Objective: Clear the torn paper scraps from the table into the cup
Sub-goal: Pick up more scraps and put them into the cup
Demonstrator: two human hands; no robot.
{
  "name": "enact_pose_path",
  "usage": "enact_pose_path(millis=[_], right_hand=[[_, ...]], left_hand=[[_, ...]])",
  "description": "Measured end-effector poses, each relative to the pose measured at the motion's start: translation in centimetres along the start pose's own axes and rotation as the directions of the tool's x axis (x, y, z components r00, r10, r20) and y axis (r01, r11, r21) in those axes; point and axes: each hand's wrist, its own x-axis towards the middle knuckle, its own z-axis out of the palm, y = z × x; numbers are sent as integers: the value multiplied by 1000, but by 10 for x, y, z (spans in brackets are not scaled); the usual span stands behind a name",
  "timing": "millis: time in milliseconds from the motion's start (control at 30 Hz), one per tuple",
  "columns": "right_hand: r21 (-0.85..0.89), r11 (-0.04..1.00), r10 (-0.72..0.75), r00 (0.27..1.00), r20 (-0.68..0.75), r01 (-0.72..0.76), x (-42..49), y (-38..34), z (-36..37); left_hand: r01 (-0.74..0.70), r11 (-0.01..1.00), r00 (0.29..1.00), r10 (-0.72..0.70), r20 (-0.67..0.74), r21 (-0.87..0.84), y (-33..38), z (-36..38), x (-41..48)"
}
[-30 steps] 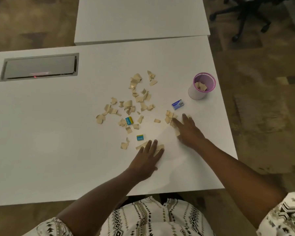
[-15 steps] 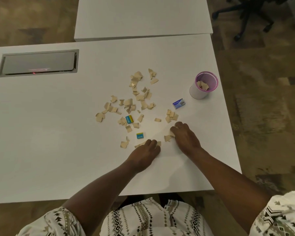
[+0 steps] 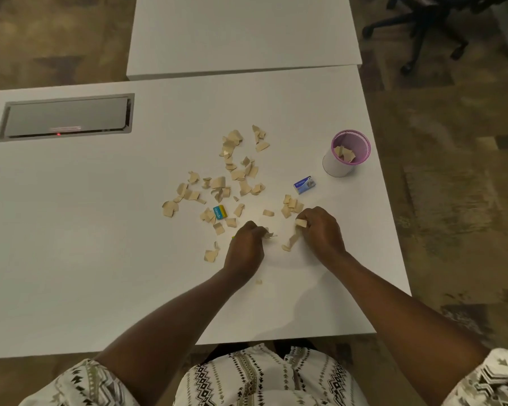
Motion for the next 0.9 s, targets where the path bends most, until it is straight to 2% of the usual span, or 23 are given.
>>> enact_pose_path(millis=[133,267,700,900], right_hand=[[108,991,86,995,-51,-80,6,-5,-11],[218,969,138,987,-84,-117,12,-9,-21],[342,933,172,975,-140,-115,43,-8,-57],[328,943,142,955,-259,-52,63,-3,-87]], left_hand=[[179,970,978,-193,-76,-163,12,-8,19],[273,930,946,-306,-106,-244,19,-13,35],[363,873,923,-386,-5,-326,53,-23,85],[318,889,942,-337,1,-330,79,-30,119]])
